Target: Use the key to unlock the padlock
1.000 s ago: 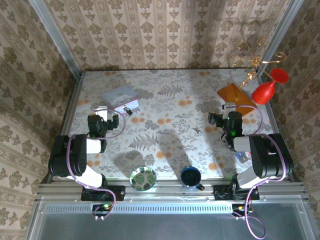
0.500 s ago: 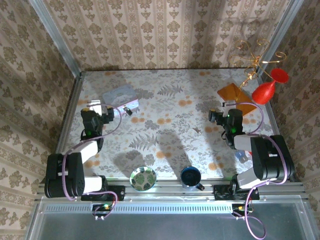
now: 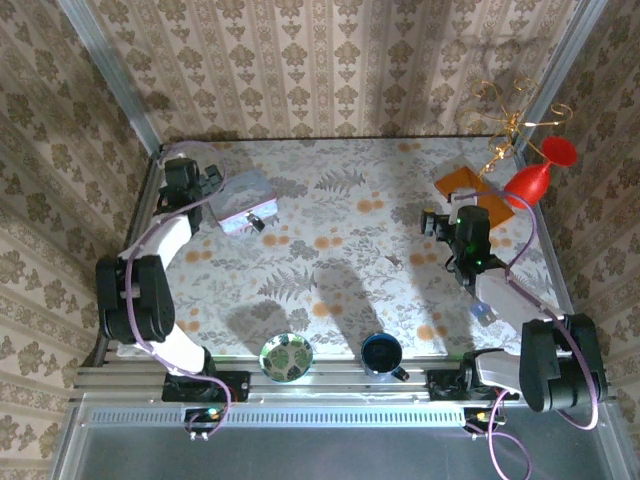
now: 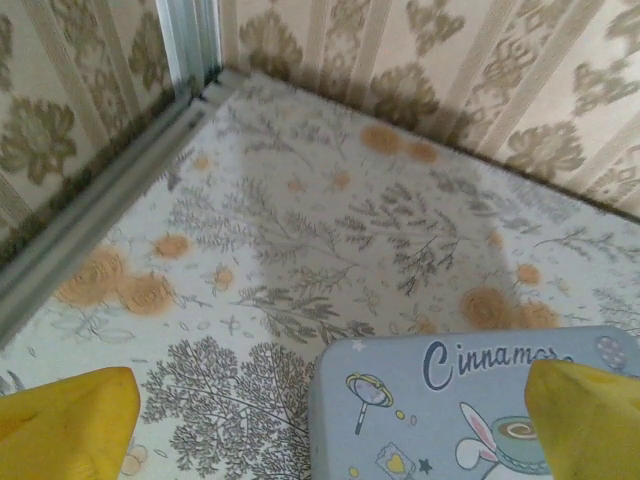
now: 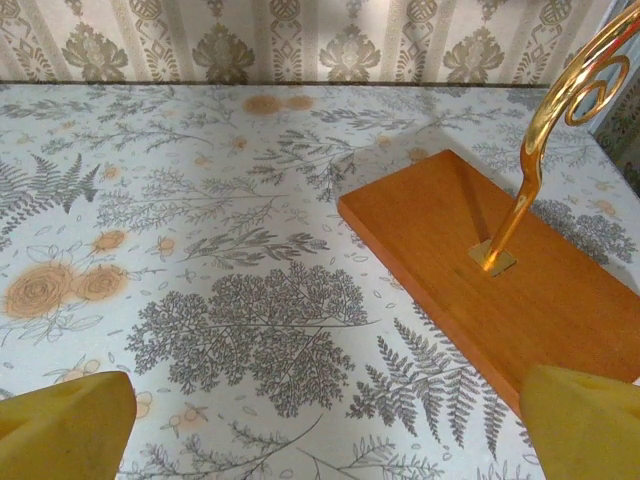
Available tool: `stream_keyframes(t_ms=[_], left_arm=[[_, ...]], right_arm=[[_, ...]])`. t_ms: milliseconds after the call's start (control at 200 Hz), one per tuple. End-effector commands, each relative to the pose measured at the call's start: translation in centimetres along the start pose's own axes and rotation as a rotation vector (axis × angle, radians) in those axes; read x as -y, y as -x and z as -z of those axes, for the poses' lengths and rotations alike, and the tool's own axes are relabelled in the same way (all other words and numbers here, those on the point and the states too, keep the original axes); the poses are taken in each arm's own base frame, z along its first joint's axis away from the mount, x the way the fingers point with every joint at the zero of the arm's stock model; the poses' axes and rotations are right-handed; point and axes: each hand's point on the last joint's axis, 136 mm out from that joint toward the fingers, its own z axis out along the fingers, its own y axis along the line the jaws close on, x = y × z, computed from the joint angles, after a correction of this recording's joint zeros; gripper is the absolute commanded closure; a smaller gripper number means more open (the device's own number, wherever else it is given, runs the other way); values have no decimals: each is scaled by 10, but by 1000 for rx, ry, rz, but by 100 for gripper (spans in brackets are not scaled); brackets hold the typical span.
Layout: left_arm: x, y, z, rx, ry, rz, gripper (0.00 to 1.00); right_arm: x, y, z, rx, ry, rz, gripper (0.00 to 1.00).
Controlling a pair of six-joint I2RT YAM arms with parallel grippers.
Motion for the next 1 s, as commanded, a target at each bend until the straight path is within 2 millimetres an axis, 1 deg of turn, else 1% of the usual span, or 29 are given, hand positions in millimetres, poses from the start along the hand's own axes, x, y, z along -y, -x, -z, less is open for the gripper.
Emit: stream_keyframes(t_ms=[0,190,300,420,530,625,745,815,935,996], left_arm=[[-12,-28,-12,-156,92,45,0],[9,-33,-45,-213,18,9,0],[20,-45,-63,-284,-23,-18,1],[35,-61,-74,-329,-74,-46,5],[51,-69,-80,-350,-122,-79,11],[65,-77,-84,-377,-162,-102,15],[78,-88,-83,-405,-186,-106,25],[84,-94,-79,-404,-188,-105,29],[93,-102,-68,-400,-192,-105,33],[98,-106,-61,-398,-196,-109,34]], right_arm=[[6,1,9,-55,-51,11,0],[-1,11,17,-58,-42,-9,0],[-6,19,21,-60,-32,-17,0],[-12,28,24,-54,-18,-30,0],[-19,34,26,-50,4,-42,0],[-28,38,26,-53,35,-67,0],[-42,43,25,-76,79,-101,0],[-52,44,22,-100,96,-110,0],[-74,45,18,-143,132,-128,0],[-89,42,14,-174,169,-137,0]])
